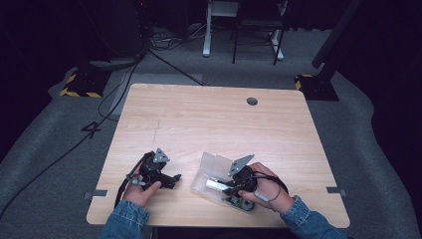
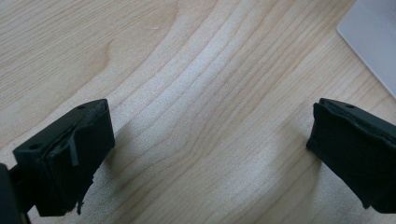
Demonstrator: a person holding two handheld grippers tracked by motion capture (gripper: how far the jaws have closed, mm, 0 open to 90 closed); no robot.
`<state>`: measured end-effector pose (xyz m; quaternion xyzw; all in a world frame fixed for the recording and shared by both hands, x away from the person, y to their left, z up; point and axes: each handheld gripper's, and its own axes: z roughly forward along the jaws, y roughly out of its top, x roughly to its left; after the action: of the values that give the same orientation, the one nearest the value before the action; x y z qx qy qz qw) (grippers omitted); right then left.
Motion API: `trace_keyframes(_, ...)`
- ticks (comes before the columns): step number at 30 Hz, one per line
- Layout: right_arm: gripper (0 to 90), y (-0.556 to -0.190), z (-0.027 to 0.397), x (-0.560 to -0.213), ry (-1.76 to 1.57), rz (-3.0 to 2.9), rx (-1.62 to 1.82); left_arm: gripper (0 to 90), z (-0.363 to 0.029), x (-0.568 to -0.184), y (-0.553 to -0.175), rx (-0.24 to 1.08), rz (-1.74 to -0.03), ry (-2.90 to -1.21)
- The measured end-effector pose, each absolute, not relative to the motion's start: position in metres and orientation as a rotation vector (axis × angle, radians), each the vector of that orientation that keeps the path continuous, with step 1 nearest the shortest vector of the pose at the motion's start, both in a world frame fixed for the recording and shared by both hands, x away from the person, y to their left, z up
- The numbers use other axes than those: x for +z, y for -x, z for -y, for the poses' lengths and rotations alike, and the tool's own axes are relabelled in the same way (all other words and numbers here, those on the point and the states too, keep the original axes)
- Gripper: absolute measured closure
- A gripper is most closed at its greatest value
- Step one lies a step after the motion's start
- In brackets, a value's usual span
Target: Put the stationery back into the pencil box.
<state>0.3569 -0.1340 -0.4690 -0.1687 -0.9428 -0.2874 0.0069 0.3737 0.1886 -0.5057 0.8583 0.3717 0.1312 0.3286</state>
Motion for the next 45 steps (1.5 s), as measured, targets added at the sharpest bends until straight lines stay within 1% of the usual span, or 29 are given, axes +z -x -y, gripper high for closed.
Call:
trace_keyframes(6,70.9,-0.355,0.132,-0.470,0.542,2.956,-0.911,0.5,-0.189,-0.506,-0.374,0.344,-0.973,-2.246)
trace_keyframes(9,68.5,-0.354,0.131,-0.471,0.552,2.955,-0.924,0.5,-0.189,-0.506,-0.374,0.343,-0.973,-2.246)
trace_keyframes(12,63.8,-0.353,0.130,-0.471,0.540,2.952,-0.949,0.4,-0.189,-0.506,-0.374,0.343,-0.973,-2.246)
trace_keyframes(14,63.5,-0.352,0.129,-0.470,0.530,2.958,-0.961,0.5,-0.189,-0.506,-0.374,0.343,-0.972,-2.246)
trace_keyframes(24,63.1,-0.352,0.137,-0.454,0.542,2.955,-1.046,0.5,-0.189,-0.506,-0.374,0.343,-0.973,-2.246)
trace_keyframes(33,56.5,-0.352,0.146,-0.436,0.557,2.953,-1.184,0.5,-0.189,-0.506,-0.374,0.343,-0.973,-2.246)
trace_keyframes(45,52.3,-0.358,0.170,-0.412,0.633,2.950,-1.315,0.5,-0.190,-0.506,-0.373,0.342,-0.972,-2.245)
